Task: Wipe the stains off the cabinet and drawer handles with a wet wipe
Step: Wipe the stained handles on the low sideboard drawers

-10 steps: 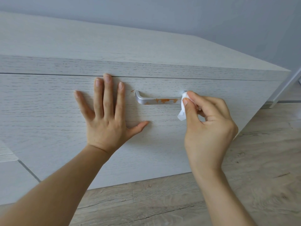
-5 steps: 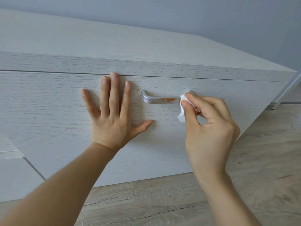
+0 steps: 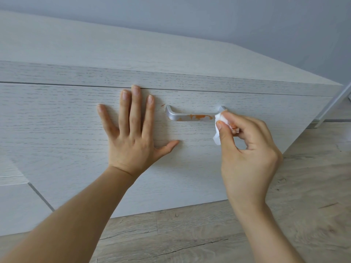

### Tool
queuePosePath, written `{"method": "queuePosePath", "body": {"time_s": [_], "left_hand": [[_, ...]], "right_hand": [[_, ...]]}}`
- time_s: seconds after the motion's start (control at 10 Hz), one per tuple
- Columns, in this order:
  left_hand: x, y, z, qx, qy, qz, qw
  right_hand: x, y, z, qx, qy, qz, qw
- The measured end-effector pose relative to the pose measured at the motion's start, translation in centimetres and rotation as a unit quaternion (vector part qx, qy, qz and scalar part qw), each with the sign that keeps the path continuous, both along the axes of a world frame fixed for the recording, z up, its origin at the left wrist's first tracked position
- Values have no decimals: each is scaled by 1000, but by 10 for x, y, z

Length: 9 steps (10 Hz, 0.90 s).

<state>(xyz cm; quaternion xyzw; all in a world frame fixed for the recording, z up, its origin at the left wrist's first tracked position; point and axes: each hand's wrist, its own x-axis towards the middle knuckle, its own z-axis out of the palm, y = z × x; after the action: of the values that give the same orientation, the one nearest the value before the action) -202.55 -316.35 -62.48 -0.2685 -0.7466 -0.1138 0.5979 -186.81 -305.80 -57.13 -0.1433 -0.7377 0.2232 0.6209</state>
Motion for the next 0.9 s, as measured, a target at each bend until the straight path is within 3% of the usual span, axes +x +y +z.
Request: {"method": "queuePosePath", "body": {"time_s": [0.9], "left_hand": [[-1,0,-1,-2,-2,1,1000]], "right_hand": [[-8,-10,-1,29,-43,-4,999]]}}
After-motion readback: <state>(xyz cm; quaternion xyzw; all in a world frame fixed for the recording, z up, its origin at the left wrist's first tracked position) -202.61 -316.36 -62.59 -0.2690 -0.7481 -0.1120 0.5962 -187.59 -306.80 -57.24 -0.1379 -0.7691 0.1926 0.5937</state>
